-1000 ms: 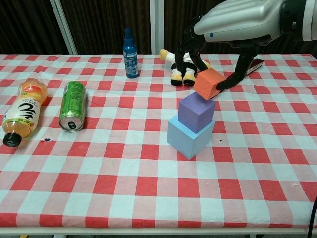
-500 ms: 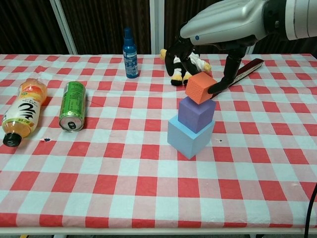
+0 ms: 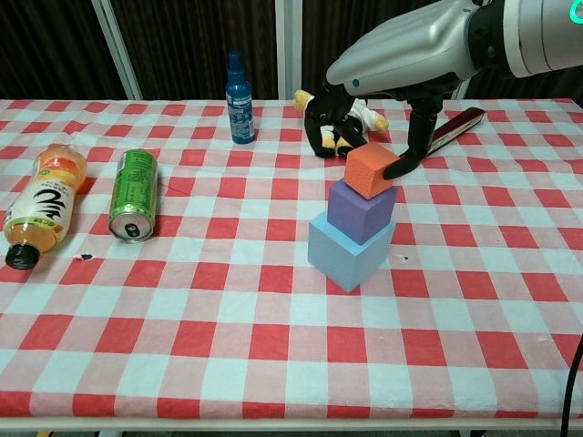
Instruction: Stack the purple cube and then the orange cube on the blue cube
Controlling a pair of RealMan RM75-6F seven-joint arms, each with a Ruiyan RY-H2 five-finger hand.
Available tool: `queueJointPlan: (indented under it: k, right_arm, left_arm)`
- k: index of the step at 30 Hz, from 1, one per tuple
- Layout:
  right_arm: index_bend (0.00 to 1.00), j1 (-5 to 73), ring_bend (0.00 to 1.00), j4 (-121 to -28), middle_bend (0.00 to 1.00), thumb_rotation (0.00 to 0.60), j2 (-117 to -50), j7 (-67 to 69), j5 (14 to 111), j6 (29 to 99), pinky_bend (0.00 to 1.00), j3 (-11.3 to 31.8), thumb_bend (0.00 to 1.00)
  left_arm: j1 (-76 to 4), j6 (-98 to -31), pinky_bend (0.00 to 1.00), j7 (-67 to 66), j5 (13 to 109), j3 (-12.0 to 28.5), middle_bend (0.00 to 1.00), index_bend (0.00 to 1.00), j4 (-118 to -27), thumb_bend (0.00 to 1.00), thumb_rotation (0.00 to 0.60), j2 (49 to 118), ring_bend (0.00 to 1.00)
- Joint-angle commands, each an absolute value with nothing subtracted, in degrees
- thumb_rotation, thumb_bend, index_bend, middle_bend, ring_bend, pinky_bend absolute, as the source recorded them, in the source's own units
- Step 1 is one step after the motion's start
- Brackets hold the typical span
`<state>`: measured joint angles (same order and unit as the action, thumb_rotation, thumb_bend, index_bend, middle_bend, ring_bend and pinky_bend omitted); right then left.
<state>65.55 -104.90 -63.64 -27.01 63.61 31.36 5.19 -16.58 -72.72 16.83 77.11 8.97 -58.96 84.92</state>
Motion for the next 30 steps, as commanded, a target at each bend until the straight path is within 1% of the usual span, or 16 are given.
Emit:
queueJointPlan:
  k: [1, 25, 28, 30]
  right_arm:
    - [0.28, 65.8, 0.17, -104.8, 0.5, 0.6, -63.7, -26.9, 63.5, 31.6, 0.0, 5.0, 0.17]
    - [0.28, 67.3, 0.17, -103.7, 0.5, 0.6, -64.4, -24.9, 64.3, 32.0, 0.0, 3.4, 0.17]
    - [0.28, 67.4, 0.17, -103.7, 0.48, 0.6, -64.5, -24.7, 64.3, 32.0, 0.0, 3.3, 0.14]
    - [0.28, 67.6, 0.16, -103.6, 0.45, 0.6, -64.5, -24.5, 64.2, 31.8, 0.0, 3.2, 0.11]
  left_arm:
    - [-16.6, -72.7, 0.25, 16.8, 77.1, 9.0, 0.18, 0.23, -58.9, 0.09, 0.6, 85.0, 0.13]
    - [-16.6, -72.4, 0.25, 17.1, 76.8, 9.1, 0.18, 0.23, -58.4, 0.09, 0.6, 85.1, 0.13]
    - [-16.6, -72.5, 0.25, 17.1, 76.9, 9.1, 0.18, 0.23, -58.3, 0.09, 0.6, 85.1, 0.13]
    - [-16.6, -72.4, 0.25, 17.1, 76.8, 9.1, 0.18, 0.23, -58.3, 0.09, 0.6, 85.1, 0.13]
